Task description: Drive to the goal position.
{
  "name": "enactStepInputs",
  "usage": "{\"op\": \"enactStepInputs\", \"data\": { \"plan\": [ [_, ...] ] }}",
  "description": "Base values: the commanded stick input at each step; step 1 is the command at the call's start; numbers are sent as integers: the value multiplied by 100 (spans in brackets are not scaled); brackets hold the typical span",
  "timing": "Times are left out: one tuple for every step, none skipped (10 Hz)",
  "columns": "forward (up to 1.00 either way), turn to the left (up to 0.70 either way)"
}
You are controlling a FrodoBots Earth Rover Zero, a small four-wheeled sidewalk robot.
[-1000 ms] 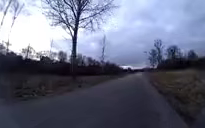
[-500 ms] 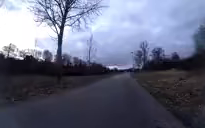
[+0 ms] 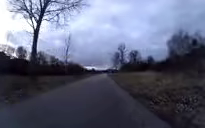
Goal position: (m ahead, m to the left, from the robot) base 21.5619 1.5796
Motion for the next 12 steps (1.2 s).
{"op": "enactStepInputs", "data": {
  "plan": [
    [50, -11],
    [50, 0],
    [50, 0],
    [50, 0],
    [50, 0],
    [50, 0],
    [50, 0],
    [50, 0],
    [50, 0],
    [50, 0],
    [50, 0],
    [50, 14]
  ]
}}
